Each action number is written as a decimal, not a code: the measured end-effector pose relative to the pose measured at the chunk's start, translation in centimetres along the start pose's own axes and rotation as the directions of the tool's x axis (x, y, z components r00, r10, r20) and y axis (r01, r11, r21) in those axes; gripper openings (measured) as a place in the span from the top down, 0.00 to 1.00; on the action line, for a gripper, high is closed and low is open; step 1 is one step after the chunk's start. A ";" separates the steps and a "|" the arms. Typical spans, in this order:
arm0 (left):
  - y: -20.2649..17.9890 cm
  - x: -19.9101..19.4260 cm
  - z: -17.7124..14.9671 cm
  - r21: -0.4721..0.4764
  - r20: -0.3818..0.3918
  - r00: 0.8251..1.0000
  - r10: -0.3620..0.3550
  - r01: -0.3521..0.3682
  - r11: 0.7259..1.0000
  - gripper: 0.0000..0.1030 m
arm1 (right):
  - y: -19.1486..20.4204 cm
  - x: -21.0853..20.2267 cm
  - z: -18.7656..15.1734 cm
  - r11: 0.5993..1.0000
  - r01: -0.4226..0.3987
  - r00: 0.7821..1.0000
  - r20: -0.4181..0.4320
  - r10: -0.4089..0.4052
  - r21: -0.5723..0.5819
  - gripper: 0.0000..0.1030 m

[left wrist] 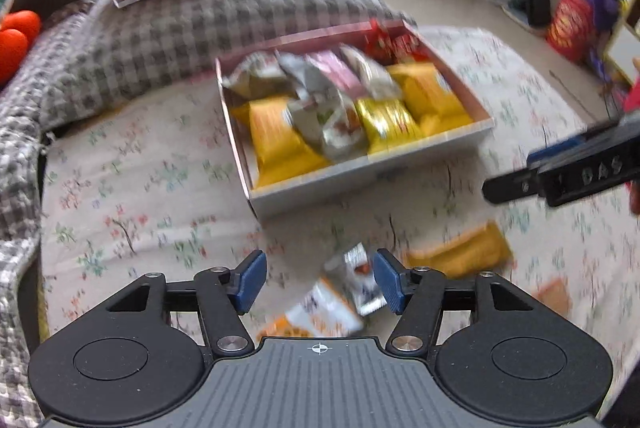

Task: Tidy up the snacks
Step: 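Lower the right gripper onto the orange wafer packet and close it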

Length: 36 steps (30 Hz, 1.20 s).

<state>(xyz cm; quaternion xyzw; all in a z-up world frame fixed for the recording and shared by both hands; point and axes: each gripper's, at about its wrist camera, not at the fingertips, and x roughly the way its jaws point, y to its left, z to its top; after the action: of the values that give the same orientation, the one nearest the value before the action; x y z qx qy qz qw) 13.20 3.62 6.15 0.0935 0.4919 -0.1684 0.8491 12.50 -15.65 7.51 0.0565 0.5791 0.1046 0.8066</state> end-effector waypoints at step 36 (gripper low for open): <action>-1.6 3.8 -4.0 0.307 -0.167 0.986 0.008 0.044 0.951 0.38 | 0.6 3.9 -7.4 0.976 0.215 0.932 -0.308 -0.191 0.045 0.64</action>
<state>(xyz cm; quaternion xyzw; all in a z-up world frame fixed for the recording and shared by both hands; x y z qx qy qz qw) 11.10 2.66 0.82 0.2346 0.5293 -0.2428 0.7784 6.66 -14.37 1.70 0.0110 0.7016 0.0054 0.7125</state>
